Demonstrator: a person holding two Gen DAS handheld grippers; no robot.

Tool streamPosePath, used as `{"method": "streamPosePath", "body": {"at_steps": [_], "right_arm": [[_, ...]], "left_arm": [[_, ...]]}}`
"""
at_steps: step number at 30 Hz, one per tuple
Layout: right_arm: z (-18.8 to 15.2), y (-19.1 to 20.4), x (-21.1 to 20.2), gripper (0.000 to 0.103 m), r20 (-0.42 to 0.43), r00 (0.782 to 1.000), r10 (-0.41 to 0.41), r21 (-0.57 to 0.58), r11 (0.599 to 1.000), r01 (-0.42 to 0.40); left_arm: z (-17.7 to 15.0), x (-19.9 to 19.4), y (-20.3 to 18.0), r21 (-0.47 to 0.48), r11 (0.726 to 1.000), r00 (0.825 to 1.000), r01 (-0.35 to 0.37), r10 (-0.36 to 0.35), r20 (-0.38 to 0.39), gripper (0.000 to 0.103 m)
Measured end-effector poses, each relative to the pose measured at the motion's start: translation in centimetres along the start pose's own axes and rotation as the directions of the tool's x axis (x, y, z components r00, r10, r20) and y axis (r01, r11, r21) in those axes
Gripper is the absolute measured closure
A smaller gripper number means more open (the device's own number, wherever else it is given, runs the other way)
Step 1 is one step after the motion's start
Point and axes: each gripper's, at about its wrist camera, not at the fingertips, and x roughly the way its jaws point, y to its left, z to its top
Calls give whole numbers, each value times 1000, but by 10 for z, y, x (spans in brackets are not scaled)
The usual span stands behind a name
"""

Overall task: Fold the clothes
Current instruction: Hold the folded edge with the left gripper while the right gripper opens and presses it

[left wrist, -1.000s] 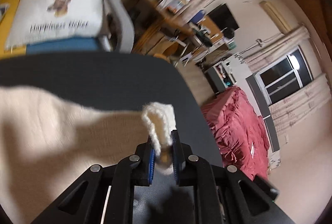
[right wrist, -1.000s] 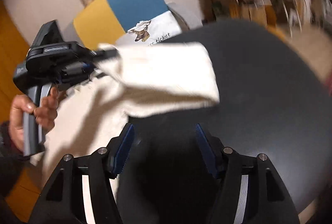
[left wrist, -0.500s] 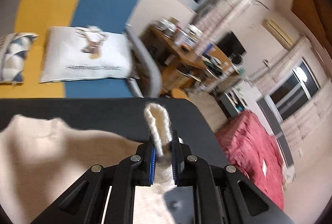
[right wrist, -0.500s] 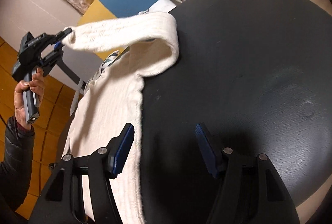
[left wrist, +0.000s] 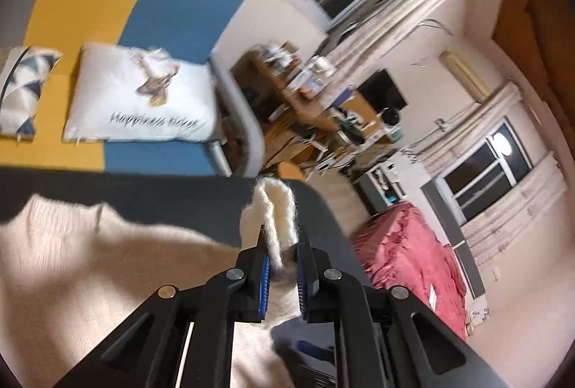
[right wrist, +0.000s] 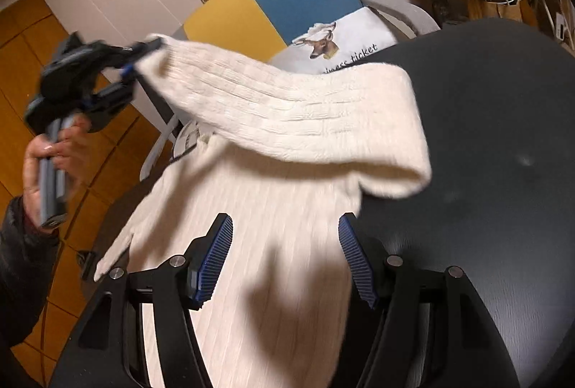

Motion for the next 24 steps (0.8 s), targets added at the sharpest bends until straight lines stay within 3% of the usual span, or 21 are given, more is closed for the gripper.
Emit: {"method": "streamPosePath", "body": {"at_steps": [4, 6, 9, 13, 24], "right_arm": [[12, -14, 18, 38, 11, 1000, -12, 59, 998, 11], [15, -17, 25, 27, 30, 999, -32, 95, 995, 29], [16, -19, 33, 24, 33, 997, -69, 135, 989, 64], [12, -13, 41, 21, 38, 997, -64, 143, 988, 58], [10, -16, 48, 20, 78, 991, -112, 167, 981, 98]], "left_arm": [[11, -3, -24, 65, 997, 999, 34, -34, 4, 92], [14, -6, -29, 73, 996, 999, 46, -47, 14, 92], [20, -18, -29, 67, 996, 996, 63, -67, 61, 92], [31, -36, -19, 59, 997, 990, 52, -59, 126, 92], [18, -59, 41, -4, 999, 992, -33, 33, 124, 92]]}}
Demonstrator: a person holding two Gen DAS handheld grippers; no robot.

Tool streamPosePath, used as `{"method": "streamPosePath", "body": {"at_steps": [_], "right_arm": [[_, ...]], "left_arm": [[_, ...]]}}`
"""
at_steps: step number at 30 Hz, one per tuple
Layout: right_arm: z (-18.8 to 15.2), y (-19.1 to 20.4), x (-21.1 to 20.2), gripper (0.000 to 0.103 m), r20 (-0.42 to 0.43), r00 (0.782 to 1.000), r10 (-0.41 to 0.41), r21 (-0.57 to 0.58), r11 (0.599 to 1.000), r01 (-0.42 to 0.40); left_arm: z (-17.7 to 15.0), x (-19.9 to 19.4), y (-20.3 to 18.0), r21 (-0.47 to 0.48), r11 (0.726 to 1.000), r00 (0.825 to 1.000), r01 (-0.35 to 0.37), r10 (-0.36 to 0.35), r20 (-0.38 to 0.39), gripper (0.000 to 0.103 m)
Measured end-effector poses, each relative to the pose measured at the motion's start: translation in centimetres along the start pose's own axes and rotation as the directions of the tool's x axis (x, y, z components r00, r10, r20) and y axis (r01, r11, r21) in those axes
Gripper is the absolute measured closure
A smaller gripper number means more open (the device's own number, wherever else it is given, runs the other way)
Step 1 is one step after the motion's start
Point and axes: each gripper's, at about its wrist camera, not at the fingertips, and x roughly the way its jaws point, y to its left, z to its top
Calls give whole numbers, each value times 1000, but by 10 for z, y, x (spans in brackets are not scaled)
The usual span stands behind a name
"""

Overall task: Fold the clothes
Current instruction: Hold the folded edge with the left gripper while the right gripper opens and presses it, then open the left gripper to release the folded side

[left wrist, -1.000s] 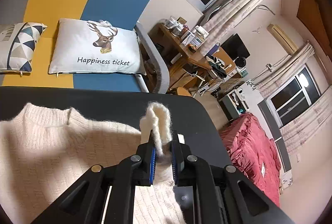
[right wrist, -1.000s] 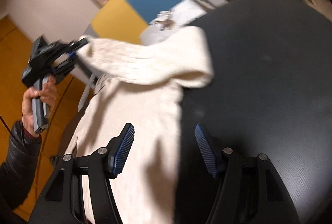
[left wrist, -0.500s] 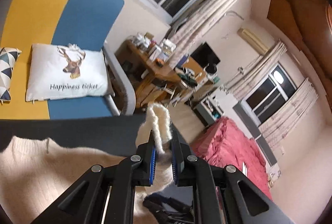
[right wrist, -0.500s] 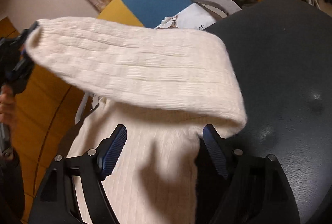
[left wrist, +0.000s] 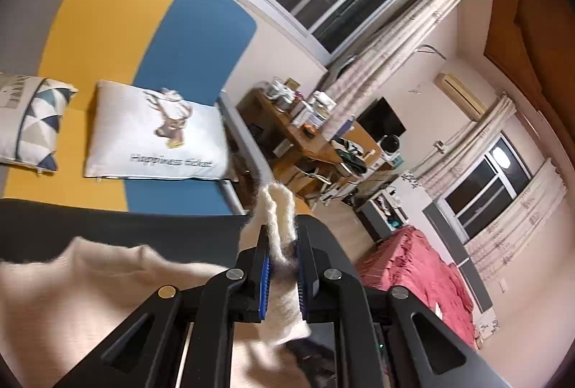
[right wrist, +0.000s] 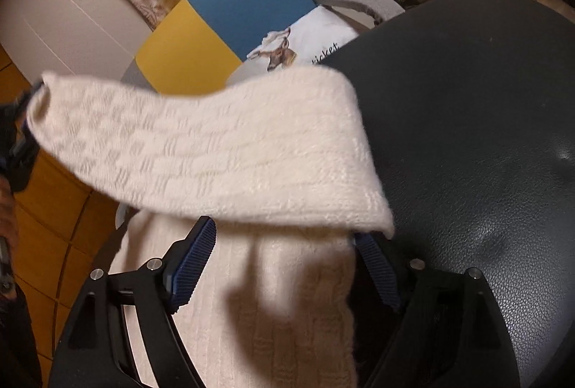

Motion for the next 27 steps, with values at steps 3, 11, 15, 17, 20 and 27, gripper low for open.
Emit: {"method": "streamPosePath", "body": {"at_steps": [3, 11, 15, 17, 20, 27], "right_arm": [[0, 1, -3, 20, 18, 1000, -2, -3, 1000, 2], [6, 3, 7, 20, 6, 998, -58, -12, 998, 58], [7, 9, 5, 20, 3, 997, -81, -38, 996, 81], [6, 11, 6, 20, 4, 996, -85, -45, 995, 85], [4, 14, 9, 20, -13, 995, -99, -66, 993, 98], [-2, 8, 10, 20, -14, 994, -106, -52, 993, 105]], "left_arm": [[-8, -8, 18, 1, 999, 999, -39, 39, -13, 92], [-47, -23, 91, -90, 983, 985, -162, 155, -79, 94], [-60, -23, 114, -103, 973, 976, -205, 195, -100, 99], [-68, -21, 126, -131, 968, 972, -214, 198, -126, 99], [-78, -19, 145, -201, 955, 968, -220, 189, -164, 94], [-101, -38, 185, -307, 914, 953, -266, 199, -230, 81]]}}
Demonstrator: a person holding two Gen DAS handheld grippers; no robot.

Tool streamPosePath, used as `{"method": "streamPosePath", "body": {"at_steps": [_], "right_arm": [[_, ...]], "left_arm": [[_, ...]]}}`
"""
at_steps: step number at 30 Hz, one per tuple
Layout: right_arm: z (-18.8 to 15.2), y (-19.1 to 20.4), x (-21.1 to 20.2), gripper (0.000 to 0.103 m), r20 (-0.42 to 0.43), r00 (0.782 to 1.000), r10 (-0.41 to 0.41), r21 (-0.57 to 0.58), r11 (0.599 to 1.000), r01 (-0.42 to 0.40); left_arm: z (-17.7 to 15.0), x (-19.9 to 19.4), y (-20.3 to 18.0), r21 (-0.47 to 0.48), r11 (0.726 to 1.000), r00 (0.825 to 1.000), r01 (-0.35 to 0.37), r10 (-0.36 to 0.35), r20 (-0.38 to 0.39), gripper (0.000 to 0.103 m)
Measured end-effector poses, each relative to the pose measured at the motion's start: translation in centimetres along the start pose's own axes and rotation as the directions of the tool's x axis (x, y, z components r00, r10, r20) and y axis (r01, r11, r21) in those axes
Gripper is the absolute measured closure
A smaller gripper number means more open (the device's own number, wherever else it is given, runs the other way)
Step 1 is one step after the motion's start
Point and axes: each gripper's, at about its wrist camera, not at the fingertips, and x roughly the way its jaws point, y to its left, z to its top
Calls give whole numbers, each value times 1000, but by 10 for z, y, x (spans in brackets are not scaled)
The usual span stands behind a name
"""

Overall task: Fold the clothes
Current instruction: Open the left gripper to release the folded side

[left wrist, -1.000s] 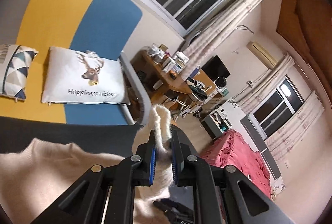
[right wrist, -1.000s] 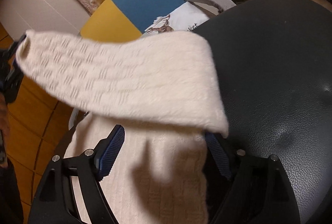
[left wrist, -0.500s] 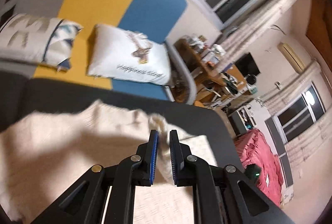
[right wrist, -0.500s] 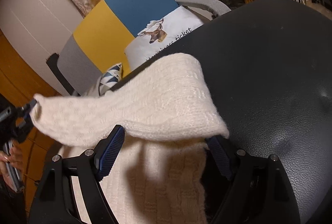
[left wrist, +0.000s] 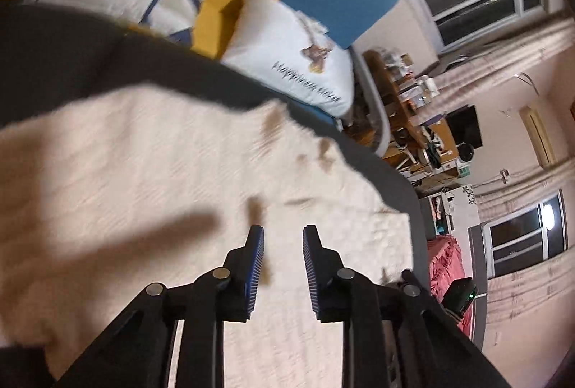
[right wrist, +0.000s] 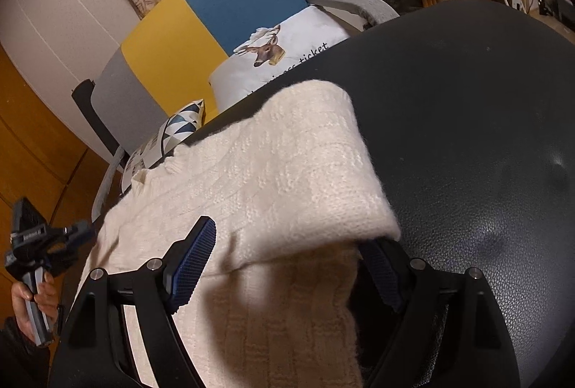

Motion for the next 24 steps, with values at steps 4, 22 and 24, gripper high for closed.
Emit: {"method": "streamPosePath", "body": {"at_steps": [4, 22, 24], "right_arm": [[-2, -1, 1, 19, 2, 1000, -6, -4, 1000, 6], [0, 5, -3, 18, -2, 1000, -22, -20, 1000, 22], [0, 6, -4, 18, -4, 1000, -22, -20, 1000, 22]], "left_arm": [[-12, 12, 18, -84, 995, 997, 54, -59, -53, 79], [-21, 14, -45, 80, 991, 991, 103, -109, 74, 100], [-15, 4, -49, 93, 992, 989, 91, -101, 109, 100]]}}
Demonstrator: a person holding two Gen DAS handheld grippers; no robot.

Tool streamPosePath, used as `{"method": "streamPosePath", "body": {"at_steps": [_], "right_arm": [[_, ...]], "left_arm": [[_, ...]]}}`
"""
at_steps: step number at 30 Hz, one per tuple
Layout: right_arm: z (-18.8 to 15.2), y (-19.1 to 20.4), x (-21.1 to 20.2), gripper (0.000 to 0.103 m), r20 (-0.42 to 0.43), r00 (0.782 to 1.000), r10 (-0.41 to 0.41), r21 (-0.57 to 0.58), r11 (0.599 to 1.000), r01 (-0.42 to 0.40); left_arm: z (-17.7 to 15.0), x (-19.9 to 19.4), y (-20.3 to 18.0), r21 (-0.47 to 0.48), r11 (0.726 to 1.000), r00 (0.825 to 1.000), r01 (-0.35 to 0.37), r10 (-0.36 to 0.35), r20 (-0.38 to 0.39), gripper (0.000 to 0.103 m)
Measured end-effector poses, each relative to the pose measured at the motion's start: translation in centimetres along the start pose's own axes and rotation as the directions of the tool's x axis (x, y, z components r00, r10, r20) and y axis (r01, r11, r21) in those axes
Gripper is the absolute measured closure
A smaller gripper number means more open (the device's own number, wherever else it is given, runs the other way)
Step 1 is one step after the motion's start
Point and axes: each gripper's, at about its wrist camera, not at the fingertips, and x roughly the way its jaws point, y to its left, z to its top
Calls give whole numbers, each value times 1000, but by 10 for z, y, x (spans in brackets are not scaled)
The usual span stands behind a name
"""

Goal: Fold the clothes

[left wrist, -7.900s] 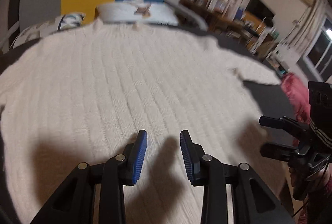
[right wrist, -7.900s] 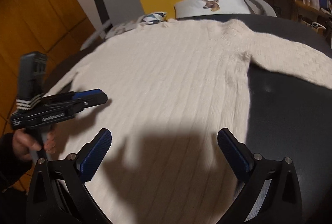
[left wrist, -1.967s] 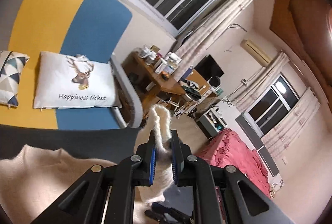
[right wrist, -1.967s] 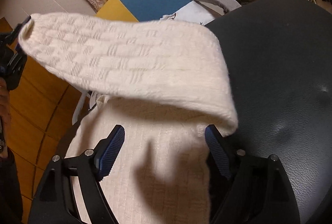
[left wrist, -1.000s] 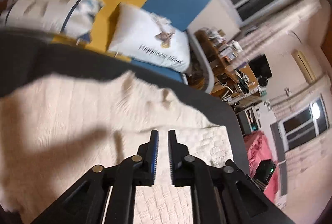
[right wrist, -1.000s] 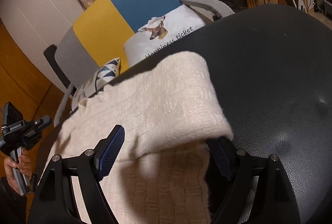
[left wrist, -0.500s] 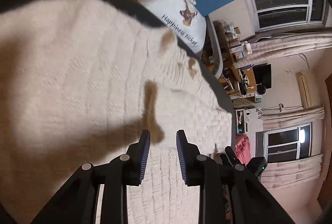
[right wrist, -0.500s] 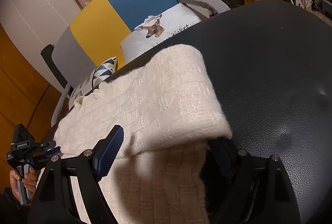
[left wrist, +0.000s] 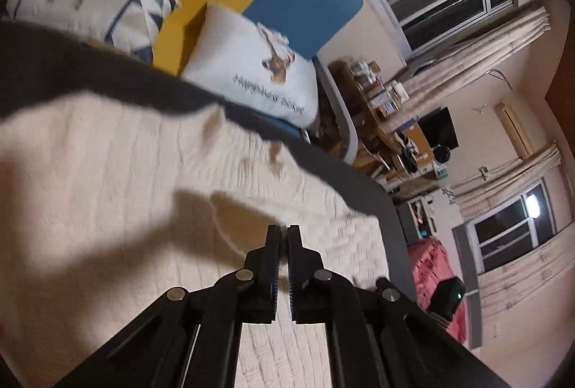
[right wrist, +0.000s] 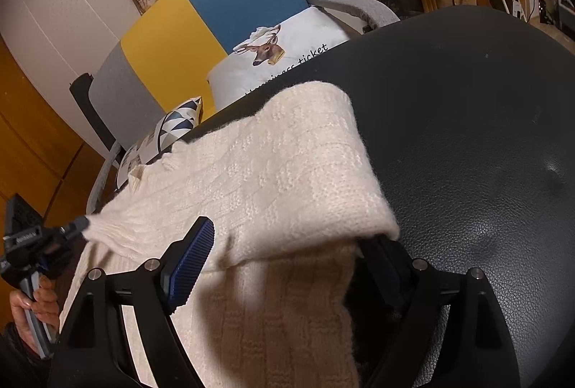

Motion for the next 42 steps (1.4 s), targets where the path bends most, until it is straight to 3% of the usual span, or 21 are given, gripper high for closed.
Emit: {"method": "streamPosePath", "body": {"at_steps": [8, 10, 17, 20, 25, 28, 31, 35, 40, 42], "right_arm": [[4, 8, -5, 18, -1, 1000, 27, -28, 999, -27], [4, 13, -6, 18, -6, 999, 36, -43, 998, -36], [-3, 21, -7, 18, -17, 996, 91, -59, 994, -92], [-2, 20, -4, 18, -23, 997, 80, -58, 995, -81], [0, 12, -1, 18, -7, 998, 64, -23, 998, -64], [0, 4, -11, 17, -13, 991, 133, 34, 991, -132], [-3, -12, -27, 13, 8, 984, 177, 100, 979, -177], [-13, -47, -49, 9, 64, 962, 264, 295, 916, -271], [-15, -70, -51, 0, 198, 877, 438, 496, 727, -475], [-9, -66, -43, 0, 214, 861, 462, 515, 696, -501]], "left_arm": [[30, -41, -28, 134, 990, 990, -30, 11, 144, 101], [32, -45, -26, 153, 987, 988, -58, 35, 148, 101], [23, -44, 12, 90, 989, 986, -119, 107, 130, 101], [15, -30, 25, 96, 982, 985, -163, 156, 78, 101], [-7, -2, 34, 171, 945, 960, -277, 281, 0, 100], [-18, 6, 47, 166, 941, 952, -294, 305, -41, 100], [-24, 2, 57, 136, 955, 961, -264, 272, -48, 100], [-26, -2, 64, 101, 965, 967, -241, 248, -57, 99], [-26, -2, 68, 56, 971, 970, -231, 235, -66, 99], [-26, -2, 67, 60, 969, 968, -240, 243, -62, 99]]}}
